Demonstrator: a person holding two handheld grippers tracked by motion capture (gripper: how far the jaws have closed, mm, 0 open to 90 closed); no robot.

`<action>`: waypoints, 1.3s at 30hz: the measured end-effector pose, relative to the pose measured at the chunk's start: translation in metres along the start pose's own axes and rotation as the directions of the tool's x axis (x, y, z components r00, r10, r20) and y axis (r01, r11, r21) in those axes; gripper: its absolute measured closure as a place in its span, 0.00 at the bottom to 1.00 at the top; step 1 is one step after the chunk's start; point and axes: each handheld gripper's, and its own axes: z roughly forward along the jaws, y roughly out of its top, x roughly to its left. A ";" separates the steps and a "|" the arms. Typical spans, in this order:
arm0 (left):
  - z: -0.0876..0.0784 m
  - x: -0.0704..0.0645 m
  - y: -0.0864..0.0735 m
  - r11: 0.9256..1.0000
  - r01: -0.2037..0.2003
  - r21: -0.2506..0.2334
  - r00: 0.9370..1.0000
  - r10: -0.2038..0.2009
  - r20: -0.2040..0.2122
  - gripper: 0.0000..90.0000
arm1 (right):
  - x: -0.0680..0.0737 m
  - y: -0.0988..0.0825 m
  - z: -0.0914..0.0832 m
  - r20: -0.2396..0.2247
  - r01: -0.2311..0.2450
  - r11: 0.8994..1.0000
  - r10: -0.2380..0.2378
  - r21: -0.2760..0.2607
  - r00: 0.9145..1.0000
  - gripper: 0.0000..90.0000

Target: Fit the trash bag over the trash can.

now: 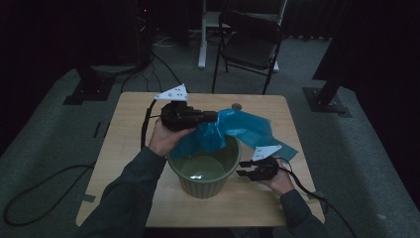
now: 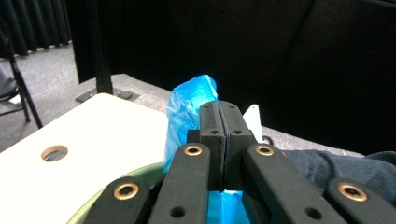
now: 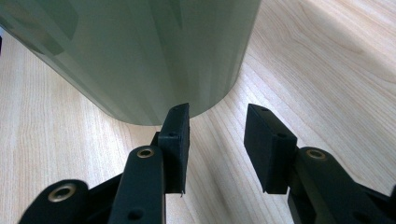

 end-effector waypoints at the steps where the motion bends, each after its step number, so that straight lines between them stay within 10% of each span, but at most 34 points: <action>1: 0.000 0.001 -0.001 1.000 0.004 0.000 1.000 -0.004 -0.001 1.00 | 0.000 0.000 0.000 -0.001 0.003 1.000 -0.003 -0.001 1.000 0.67; 39: -0.002 0.019 -0.018 0.998 0.055 0.019 0.998 -0.054 -0.041 1.00 | -0.003 0.007 -0.066 0.122 0.009 0.983 0.013 -0.183 0.992 0.67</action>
